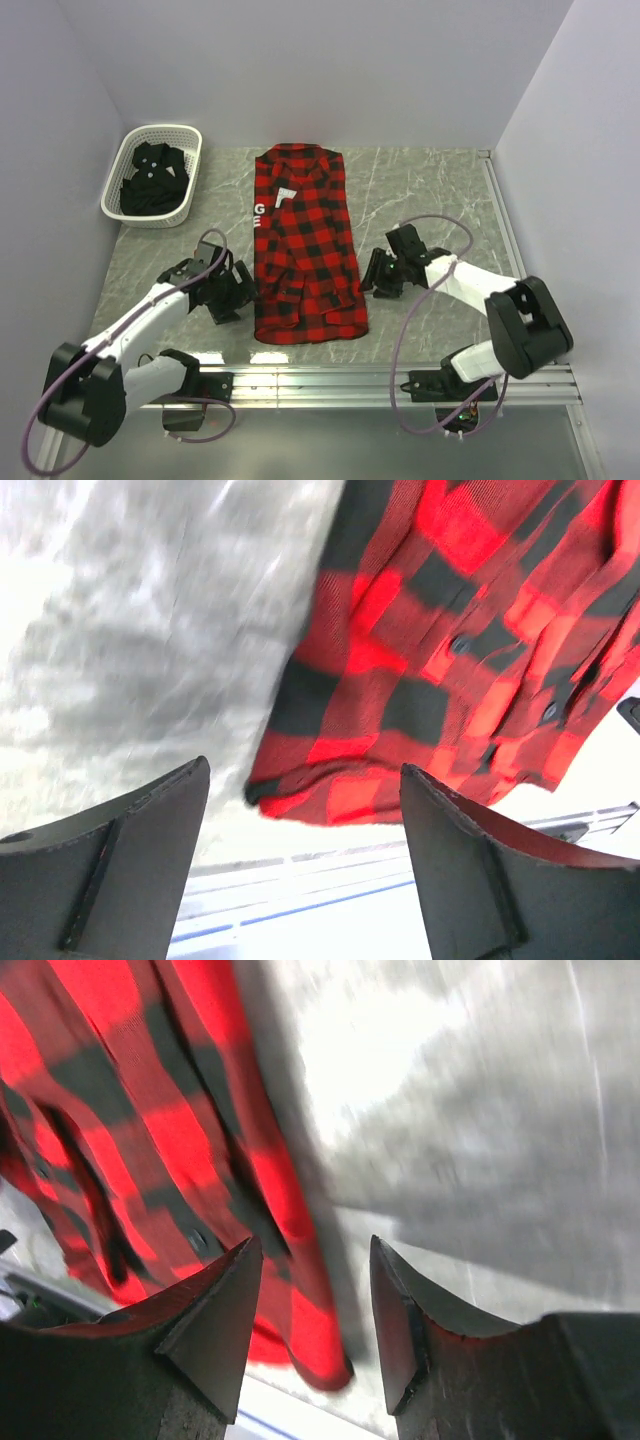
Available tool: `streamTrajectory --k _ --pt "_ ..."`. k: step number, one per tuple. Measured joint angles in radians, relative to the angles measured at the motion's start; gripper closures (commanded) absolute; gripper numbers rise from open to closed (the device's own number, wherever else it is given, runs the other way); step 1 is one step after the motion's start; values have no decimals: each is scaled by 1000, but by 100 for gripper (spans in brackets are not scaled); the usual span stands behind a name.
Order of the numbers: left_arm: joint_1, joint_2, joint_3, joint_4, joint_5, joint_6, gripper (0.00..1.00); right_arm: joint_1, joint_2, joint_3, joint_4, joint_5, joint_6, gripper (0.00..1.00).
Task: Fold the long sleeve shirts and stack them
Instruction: Fold the shirt
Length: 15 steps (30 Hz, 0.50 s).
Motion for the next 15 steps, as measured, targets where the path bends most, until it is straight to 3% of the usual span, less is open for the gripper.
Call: streamTrajectory --k 5,15 --pt "-31 -52 -46 -59 1 -31 20 15 -99 -71 -46 -12 23 45" --pt "-89 58 -70 -21 30 -62 30 32 -109 -123 -57 -49 44 45"
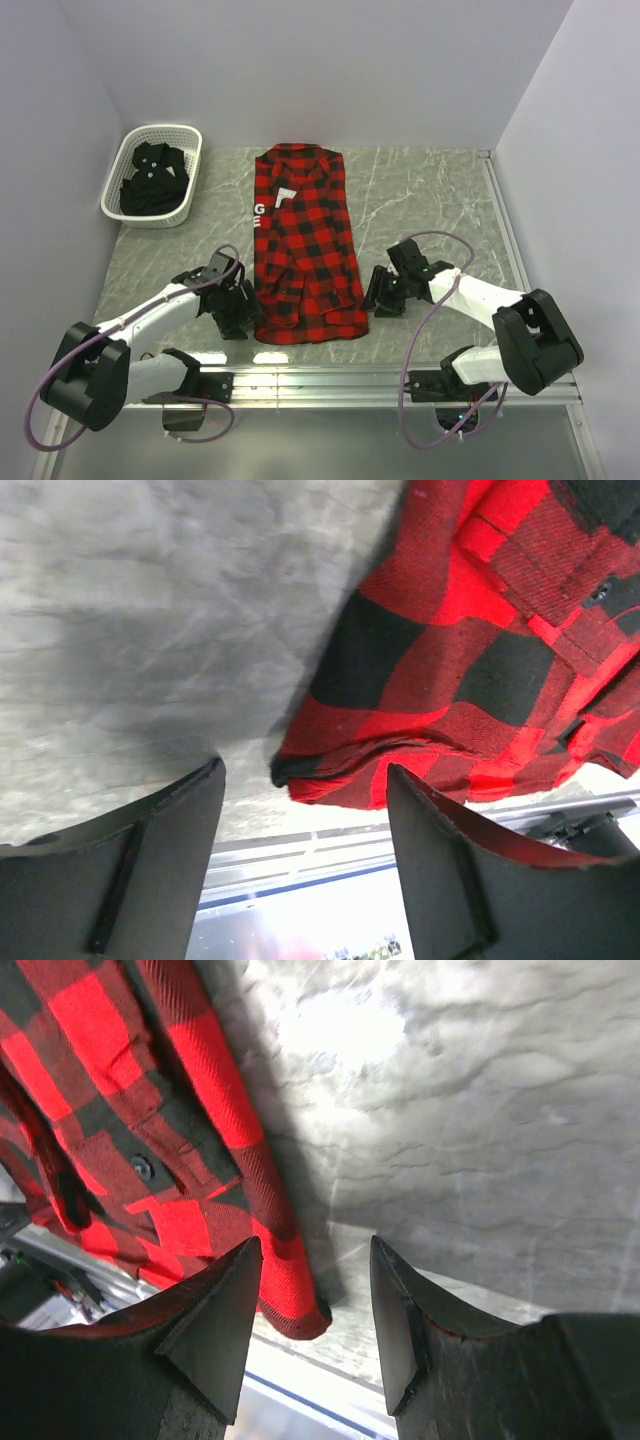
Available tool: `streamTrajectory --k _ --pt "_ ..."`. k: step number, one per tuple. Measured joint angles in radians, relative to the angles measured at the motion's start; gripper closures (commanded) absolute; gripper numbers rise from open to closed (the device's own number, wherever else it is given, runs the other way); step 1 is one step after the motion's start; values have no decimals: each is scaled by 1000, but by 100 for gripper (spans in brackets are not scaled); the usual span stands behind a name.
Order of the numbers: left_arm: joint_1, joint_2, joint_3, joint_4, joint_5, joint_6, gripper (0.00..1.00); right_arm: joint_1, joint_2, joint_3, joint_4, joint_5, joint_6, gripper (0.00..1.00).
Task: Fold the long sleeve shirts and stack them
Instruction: Fold the shirt
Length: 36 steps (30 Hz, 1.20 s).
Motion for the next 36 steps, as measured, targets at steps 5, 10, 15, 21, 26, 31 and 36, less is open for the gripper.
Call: streamTrajectory --k 5,10,15,21,26,31,36 --pt "-19 38 1 36 40 -9 38 26 18 0 11 -37 0 47" --pt "-34 60 -1 61 64 -16 50 42 46 0 25 -75 1 56" --pt "-39 83 -7 80 77 -20 72 44 64 0 31 -97 0 65" --pt "-45 82 -9 86 74 -14 99 48 68 0 7 -90 -22 100" --pt "-49 25 -9 42 66 -12 100 51 46 8 -34 -99 -46 100" --pt "-64 -55 -10 -16 69 -11 99 82 16 13 -79 -117 -77 100" --pt "-82 -146 -7 -91 74 -19 99 111 -17 28 -161 -131 -104 100"
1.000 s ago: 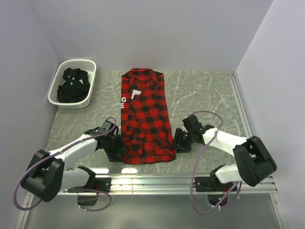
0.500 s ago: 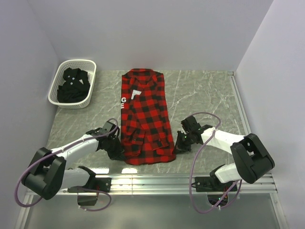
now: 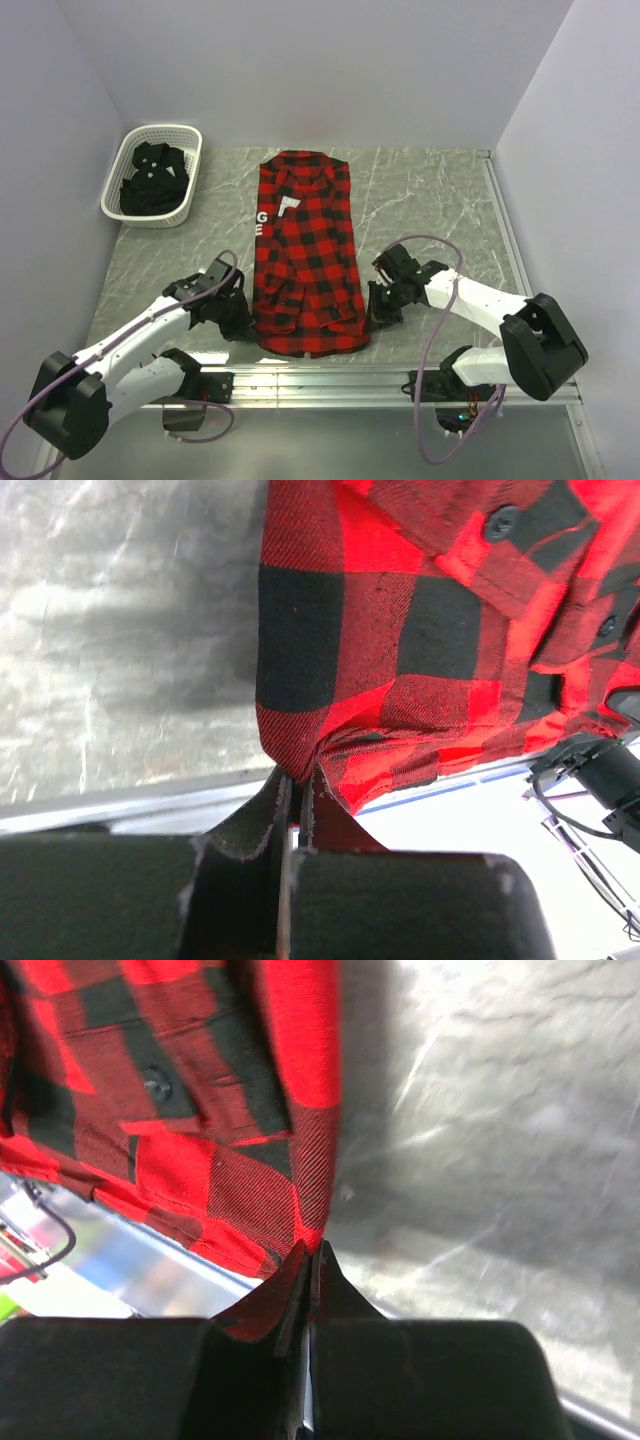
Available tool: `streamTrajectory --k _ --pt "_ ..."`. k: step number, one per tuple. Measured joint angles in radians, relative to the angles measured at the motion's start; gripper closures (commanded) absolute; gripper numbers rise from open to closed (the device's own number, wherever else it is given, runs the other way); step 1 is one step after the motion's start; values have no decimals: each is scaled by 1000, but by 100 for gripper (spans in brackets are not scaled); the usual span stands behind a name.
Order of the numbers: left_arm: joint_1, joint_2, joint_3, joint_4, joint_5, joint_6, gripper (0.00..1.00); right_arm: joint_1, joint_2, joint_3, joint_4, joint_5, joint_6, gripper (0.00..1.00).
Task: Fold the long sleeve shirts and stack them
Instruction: Fold the shirt
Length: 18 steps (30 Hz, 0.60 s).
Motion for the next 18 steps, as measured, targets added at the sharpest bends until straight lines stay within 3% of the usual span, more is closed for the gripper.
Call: streamTrajectory --k 6,18 --pt "-3 16 132 -34 -117 -1 99 3 -18 156 -88 59 -24 100" --pt "114 329 435 136 -270 72 98 -97 209 539 -81 109 -73 100"
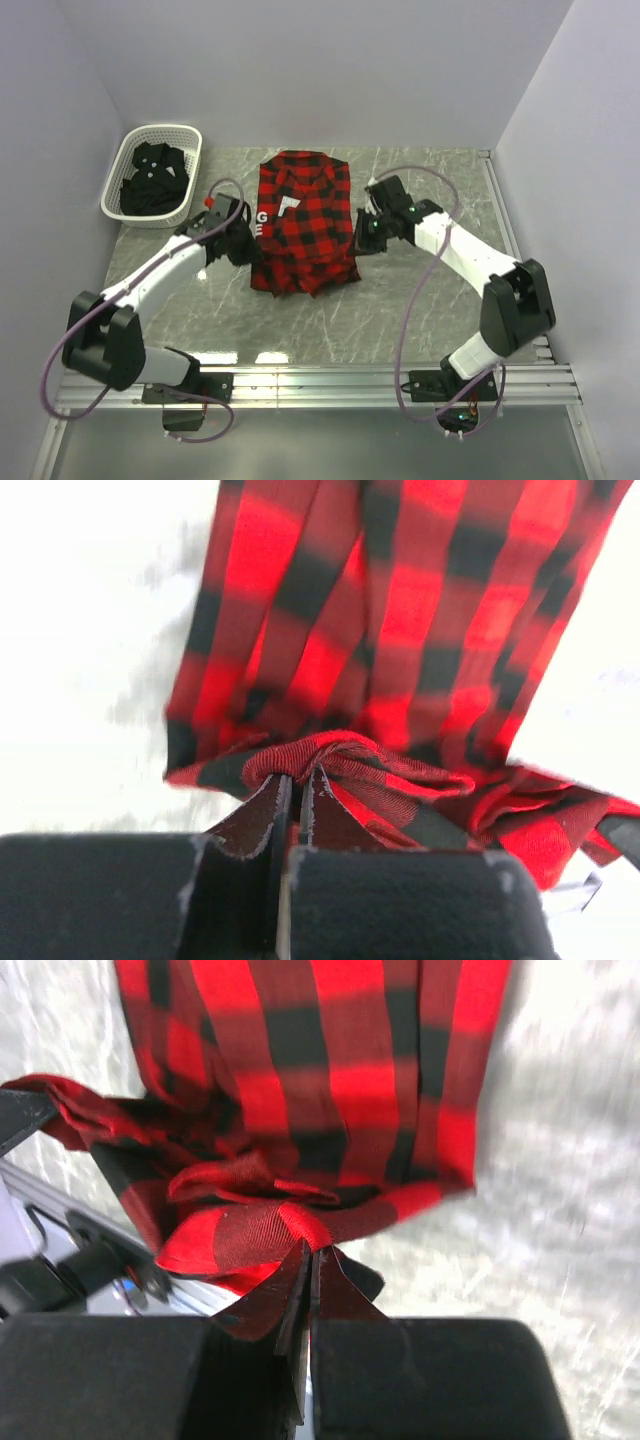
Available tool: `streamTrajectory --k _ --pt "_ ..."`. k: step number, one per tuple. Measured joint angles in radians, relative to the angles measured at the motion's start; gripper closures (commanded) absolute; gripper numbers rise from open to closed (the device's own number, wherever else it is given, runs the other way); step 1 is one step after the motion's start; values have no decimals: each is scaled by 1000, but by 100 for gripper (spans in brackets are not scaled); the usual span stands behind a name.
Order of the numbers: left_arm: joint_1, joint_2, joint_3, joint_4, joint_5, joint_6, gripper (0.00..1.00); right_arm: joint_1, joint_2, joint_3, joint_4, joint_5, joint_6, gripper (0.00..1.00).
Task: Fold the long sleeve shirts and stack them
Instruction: Fold the shirt
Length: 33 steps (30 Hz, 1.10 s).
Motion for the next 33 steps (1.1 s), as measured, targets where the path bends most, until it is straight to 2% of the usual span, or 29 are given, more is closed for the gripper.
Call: streamTrajectory --k 8,22,33 --pt "75 200 175 122 -53 77 99 -48 194 228 27 -2 -27 100" --pt "126 485 368 261 -50 118 99 -125 408 380 102 2 -56 100" --pt "130 604 484 366 -47 170 98 -164 500 505 153 10 -62 100"
